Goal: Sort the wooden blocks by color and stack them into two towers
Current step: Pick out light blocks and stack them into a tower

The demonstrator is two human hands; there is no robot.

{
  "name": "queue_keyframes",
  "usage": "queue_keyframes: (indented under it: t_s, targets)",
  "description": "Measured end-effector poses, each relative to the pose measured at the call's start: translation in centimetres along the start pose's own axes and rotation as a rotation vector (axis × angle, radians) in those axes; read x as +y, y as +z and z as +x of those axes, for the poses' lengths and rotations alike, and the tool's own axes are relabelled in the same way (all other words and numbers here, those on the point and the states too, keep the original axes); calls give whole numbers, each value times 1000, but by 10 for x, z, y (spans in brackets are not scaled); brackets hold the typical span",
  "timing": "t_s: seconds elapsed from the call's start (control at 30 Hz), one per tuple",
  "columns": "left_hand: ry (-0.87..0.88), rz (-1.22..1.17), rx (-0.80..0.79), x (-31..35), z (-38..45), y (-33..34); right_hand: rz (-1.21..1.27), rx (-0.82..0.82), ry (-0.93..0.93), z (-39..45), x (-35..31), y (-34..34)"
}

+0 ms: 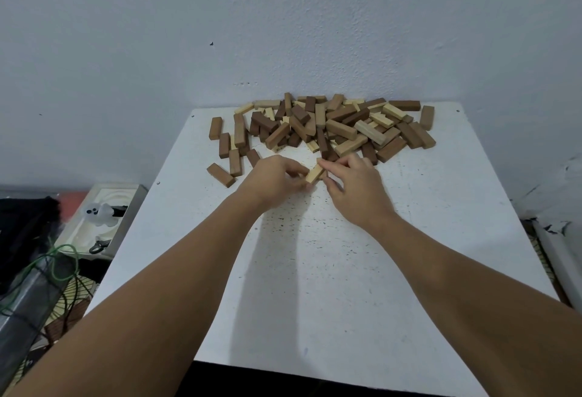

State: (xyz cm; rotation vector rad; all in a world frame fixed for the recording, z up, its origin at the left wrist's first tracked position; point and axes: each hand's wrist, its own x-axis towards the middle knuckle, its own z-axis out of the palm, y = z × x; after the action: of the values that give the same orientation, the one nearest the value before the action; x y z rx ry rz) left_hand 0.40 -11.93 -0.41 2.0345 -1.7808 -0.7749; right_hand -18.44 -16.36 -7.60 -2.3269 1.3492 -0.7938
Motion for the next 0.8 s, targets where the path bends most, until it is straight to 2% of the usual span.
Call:
queue_keyframes:
  t_s: [0.1, 0.43, 0.8]
  targets:
    - [5, 32, 15, 1, 1, 3, -22, 5, 20, 1, 1, 1]
    - [-35, -87, 51, 1, 1, 10, -33, -41, 54, 2, 1, -3]
    - [-93, 126, -6, 16, -24, 16, -68, -10, 35, -35, -6, -13]
